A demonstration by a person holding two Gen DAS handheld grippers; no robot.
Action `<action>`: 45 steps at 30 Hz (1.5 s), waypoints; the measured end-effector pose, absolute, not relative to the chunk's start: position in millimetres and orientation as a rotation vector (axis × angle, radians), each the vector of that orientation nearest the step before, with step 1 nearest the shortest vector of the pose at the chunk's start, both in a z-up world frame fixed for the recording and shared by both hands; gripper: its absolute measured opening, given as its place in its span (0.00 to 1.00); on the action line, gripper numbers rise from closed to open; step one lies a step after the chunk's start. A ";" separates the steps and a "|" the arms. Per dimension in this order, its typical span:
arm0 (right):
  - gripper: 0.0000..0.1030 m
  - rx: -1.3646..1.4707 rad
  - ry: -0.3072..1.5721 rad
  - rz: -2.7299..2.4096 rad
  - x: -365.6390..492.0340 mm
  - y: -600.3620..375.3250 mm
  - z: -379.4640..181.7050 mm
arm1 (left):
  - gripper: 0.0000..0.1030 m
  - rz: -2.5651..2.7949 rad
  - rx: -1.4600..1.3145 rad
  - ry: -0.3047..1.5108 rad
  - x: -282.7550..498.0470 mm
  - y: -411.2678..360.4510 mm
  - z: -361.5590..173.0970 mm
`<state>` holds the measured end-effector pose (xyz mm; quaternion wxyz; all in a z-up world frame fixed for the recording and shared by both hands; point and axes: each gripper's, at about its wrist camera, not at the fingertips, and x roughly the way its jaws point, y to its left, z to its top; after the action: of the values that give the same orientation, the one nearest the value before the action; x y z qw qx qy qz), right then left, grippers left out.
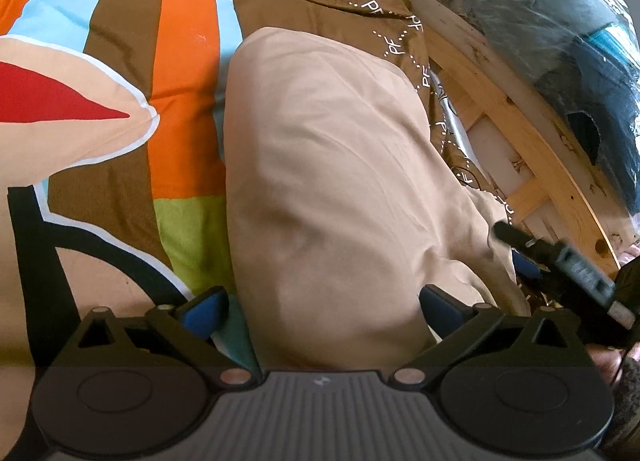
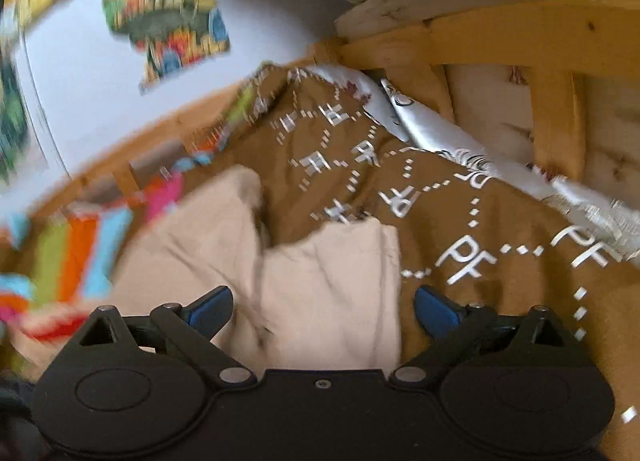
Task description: Fold large clothes
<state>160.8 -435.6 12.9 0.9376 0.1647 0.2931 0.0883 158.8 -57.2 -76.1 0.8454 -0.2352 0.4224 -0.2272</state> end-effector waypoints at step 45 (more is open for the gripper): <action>0.72 -0.051 0.599 0.238 148.9 -392.0 -9.2 | 0.94 -0.623 -0.600 0.942 264.4 -19.9 -81.0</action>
<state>148.9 -392.0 -9.2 0.9481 -0.0250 0.2945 0.1169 264.4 -19.9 -81.0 0.8026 -0.2798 0.4394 -0.2906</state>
